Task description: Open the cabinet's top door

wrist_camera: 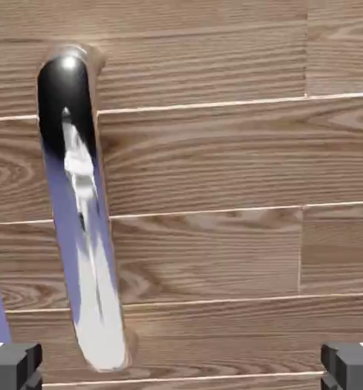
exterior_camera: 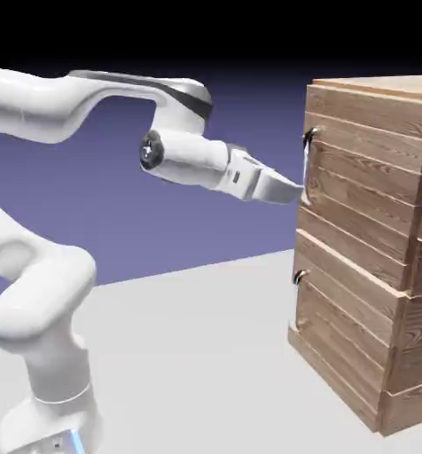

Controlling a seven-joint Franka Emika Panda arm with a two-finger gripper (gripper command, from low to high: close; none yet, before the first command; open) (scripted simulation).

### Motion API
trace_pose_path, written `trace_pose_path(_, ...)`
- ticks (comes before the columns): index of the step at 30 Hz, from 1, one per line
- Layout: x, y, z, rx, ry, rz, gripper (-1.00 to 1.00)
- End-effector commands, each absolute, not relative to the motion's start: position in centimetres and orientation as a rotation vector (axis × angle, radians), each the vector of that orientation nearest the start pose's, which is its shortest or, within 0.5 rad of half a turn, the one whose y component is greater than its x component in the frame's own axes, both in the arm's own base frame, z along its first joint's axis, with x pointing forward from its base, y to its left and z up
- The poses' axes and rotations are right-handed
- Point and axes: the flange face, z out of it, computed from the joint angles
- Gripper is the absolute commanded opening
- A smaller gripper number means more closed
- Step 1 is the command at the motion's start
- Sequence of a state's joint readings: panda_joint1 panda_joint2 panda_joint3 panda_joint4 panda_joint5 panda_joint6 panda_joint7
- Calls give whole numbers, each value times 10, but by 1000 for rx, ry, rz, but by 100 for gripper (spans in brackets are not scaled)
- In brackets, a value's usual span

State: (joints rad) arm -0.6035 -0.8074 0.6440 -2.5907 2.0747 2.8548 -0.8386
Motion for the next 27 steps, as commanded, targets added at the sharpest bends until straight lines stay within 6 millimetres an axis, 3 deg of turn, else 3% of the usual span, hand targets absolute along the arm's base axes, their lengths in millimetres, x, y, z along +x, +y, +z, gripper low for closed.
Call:
trace_pose_path(1,366,-5,521,-1966,855,-1504,0)
trace_pose_path(19,390,41,500,-1755,789,-1799,0)
trace_pose_path(24,439,38,500,-1755,789,-1799,0)
trace_pose_path(25,439,38,500,-1755,789,-1799,-100)
trace_pose_path(27,436,37,501,-1755,778,-1793,-100)
